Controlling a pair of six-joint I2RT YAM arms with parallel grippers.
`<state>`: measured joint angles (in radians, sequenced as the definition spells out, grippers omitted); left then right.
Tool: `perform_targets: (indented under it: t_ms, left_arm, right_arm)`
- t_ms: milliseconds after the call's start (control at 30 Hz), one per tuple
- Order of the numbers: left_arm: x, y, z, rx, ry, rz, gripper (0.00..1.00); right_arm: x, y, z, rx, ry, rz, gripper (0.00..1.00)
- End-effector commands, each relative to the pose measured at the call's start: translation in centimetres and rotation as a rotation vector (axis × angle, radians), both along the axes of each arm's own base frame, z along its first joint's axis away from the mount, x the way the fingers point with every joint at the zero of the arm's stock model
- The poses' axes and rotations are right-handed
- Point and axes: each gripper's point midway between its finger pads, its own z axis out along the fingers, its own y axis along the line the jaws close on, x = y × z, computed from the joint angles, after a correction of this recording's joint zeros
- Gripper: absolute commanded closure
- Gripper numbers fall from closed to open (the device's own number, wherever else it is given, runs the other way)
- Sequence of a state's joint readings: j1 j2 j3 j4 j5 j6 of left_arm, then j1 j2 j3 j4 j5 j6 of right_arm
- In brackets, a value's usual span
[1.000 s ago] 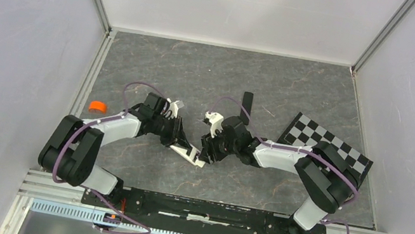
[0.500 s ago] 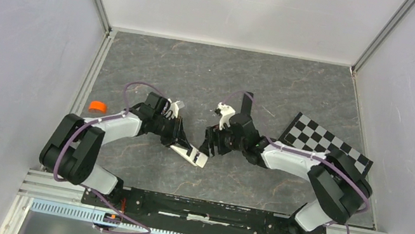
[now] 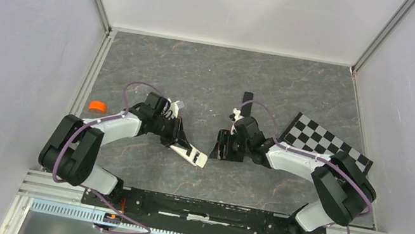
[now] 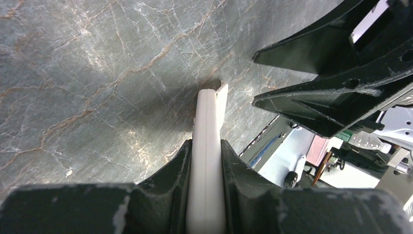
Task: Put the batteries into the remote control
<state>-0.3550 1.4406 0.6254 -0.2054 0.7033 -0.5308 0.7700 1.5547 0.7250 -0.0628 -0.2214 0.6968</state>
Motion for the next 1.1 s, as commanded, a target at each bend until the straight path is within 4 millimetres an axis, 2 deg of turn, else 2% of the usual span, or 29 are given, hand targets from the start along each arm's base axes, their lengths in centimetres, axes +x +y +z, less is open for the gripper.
perform_targets:
  t_ms: [0, 133, 467, 1067]
  left_arm:
    - [0.7, 0.5, 0.1, 0.040, -0.030, 0.042, 0.98]
    - [0.8, 0.6, 0.2, 0.043, -0.036, 0.052, 0.98]
    - [-0.1, -0.4, 0.5, -0.030, 0.009, 0.010, 0.98]
    - [0.0, -0.9, 1.0, -0.100, -0.020, 0.057, 0.98]
  right_arm:
    - [-1.1, 2.1, 0.9, 0.154, 0.092, -0.033, 0.35]
    - [-1.6, 3.1, 0.3, 0.208, 0.176, -0.069, 0.41]
    - [-2.8, 3.5, -1.4, 0.208, 0.287, -0.103, 0.54]
    - [-3.8, 4.0, -2.9, 0.262, 0.367, -0.162, 0.63]
